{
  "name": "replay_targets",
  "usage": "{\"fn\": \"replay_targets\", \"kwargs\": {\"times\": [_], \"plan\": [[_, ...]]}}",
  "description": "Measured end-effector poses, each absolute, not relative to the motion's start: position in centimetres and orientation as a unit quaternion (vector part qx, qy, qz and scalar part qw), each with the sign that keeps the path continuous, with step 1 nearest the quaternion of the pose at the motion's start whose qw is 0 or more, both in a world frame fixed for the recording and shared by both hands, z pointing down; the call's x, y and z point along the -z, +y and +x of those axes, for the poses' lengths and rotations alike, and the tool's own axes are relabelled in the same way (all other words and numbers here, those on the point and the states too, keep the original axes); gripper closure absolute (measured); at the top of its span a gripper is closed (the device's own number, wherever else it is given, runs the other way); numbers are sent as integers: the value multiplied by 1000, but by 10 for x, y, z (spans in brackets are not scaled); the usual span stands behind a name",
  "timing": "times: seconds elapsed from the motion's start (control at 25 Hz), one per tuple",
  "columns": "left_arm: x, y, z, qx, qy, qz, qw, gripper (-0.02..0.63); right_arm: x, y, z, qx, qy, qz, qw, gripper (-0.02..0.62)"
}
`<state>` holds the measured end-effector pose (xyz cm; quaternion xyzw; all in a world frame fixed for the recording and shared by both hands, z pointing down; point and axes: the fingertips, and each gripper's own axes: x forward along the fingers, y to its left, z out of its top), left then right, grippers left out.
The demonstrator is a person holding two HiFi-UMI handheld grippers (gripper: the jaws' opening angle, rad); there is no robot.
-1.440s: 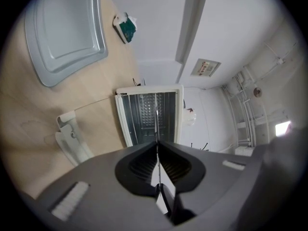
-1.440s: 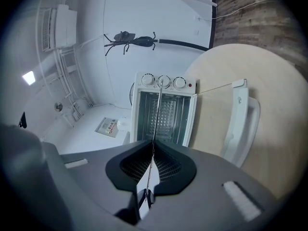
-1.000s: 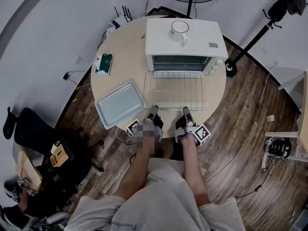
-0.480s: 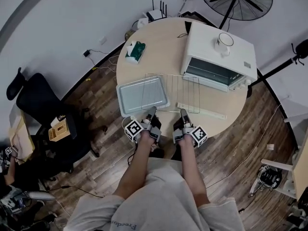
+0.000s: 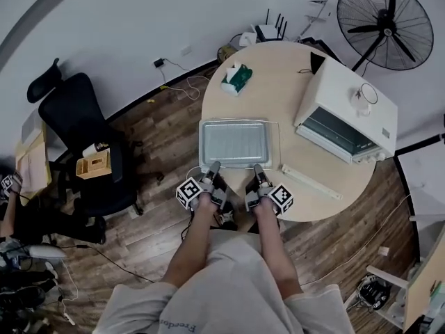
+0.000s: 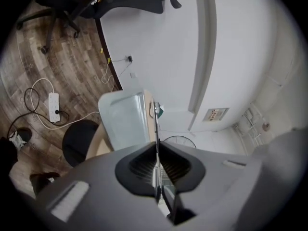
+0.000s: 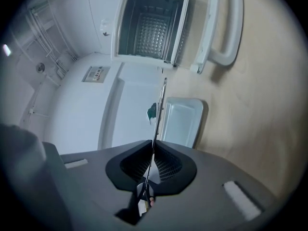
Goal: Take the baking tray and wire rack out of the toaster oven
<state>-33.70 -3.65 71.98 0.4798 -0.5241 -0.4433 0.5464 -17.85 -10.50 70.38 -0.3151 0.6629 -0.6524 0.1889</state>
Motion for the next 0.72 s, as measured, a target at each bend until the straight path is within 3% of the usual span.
{"fn": "replay_targets", "kwargs": {"times": [0.36,0.72], "plan": [[-736,-9,-386,459,-553,443,537,535,-728,-92,-233,679,660,-287,146,583],[-744,-15,-385,459,-545,437,549,535,-743,-90,-229,695,644,-294,129,581]]}}
